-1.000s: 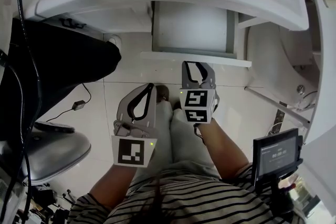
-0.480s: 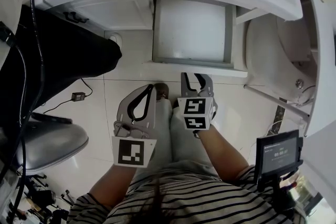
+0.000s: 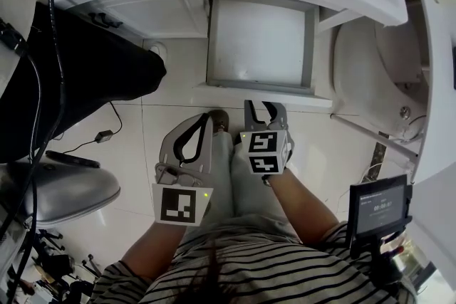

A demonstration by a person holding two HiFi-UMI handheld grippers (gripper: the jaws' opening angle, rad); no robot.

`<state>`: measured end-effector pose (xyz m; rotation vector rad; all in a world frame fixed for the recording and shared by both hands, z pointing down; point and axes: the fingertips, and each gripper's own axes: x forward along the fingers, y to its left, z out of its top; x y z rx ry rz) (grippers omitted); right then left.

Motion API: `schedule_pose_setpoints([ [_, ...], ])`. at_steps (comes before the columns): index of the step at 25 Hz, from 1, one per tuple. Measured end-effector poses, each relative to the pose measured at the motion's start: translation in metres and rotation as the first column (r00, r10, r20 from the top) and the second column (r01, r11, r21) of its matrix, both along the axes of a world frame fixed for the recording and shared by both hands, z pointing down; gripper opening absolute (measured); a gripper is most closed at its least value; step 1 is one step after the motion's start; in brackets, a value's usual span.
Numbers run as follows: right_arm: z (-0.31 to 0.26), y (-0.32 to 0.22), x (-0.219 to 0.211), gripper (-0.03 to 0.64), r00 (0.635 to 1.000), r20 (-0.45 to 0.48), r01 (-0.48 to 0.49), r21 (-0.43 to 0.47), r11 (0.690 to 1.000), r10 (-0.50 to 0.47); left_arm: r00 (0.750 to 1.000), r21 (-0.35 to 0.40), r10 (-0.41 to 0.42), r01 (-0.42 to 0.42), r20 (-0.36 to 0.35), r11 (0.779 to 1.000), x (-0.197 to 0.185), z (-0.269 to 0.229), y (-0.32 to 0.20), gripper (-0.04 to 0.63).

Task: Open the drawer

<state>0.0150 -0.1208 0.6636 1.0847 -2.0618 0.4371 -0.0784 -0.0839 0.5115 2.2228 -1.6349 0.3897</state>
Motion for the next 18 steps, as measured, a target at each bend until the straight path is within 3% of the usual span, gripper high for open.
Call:
schedule_pose_setpoints([
  [4,-0.005,0.004,0.006,0.113,0.998,0.003,-0.059,-0.093,0.994,0.059,0.999,-0.005,-0.016,0.015,-0.033,1.0,0.003,-0.016,0.0,0.015],
  [6,-0.026,0.011,0.017,0.037,0.996,0.007,-0.089,-0.104,0.991,0.09,0.999,-0.014,-0.021,0.02,-0.042,1.0,0.007,-0.034,0.006,0.015],
  [13,-0.187,0.03,0.036,0.014,0.991,0.136,0.007,0.027,1.0,-0.011,1.0,0.037,-0.021,0.021,0.002,0.999,0.021,-0.138,0.032,0.015],
  [18,-0.318,0.07,0.042,0.003,0.968,0.221,0.085,0.154,0.984,-0.118,0.999,0.061,-0.024,0.023,0.028,0.998,0.037,-0.216,0.074,0.015],
])
